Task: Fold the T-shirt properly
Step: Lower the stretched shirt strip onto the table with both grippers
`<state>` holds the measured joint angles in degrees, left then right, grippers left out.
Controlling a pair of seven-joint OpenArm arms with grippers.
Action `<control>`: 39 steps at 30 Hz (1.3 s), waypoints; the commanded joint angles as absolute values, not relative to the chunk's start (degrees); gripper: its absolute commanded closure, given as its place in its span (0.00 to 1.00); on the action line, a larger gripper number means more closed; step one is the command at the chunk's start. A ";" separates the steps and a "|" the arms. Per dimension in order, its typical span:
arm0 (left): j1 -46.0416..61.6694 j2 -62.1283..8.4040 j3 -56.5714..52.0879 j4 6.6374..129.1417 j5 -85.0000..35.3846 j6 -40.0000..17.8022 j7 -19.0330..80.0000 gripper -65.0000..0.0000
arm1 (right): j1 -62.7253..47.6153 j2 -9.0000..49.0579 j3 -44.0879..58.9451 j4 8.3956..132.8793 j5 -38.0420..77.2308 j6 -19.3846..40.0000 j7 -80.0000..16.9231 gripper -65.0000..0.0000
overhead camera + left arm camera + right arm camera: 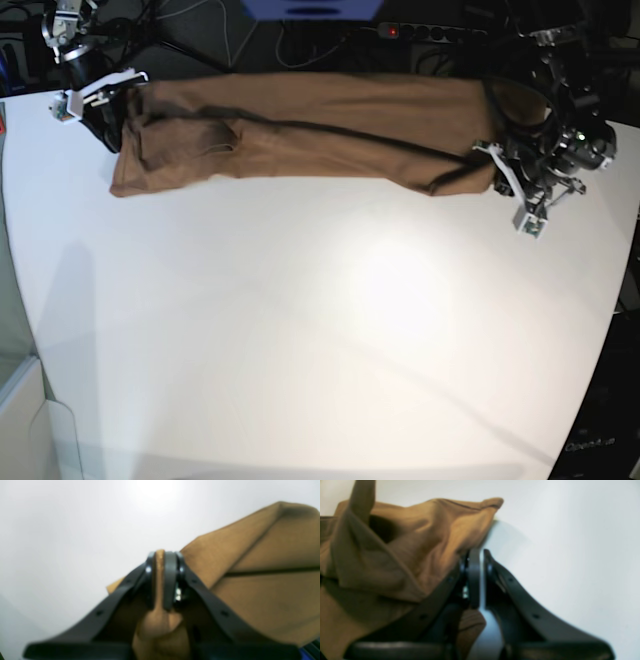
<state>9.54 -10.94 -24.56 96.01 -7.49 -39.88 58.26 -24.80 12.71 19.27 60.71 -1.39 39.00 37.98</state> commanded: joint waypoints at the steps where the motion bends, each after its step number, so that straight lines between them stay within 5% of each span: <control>1: 8.84 -11.38 -24.75 97.36 -8.04 -40.00 57.54 0.95 | -25.45 13.49 19.47 60.62 -3.21 38.73 35.21 0.96; 8: 8.92 -11.38 -24.84 97.36 -8.57 -40.00 57.45 0.74 | -25.45 13.41 21.14 60.62 -3.21 38.73 35.30 0.96; 39: 5.14 -12.09 -28.97 97.36 -14.02 -40.00 62.81 0.75 | -24.22 13.32 26.86 61.49 -2.77 38.73 35.47 0.96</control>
<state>5.43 -11.16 -28.67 96.18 -13.37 -40.10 63.68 -23.66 12.53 26.41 60.90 -2.90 38.72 35.22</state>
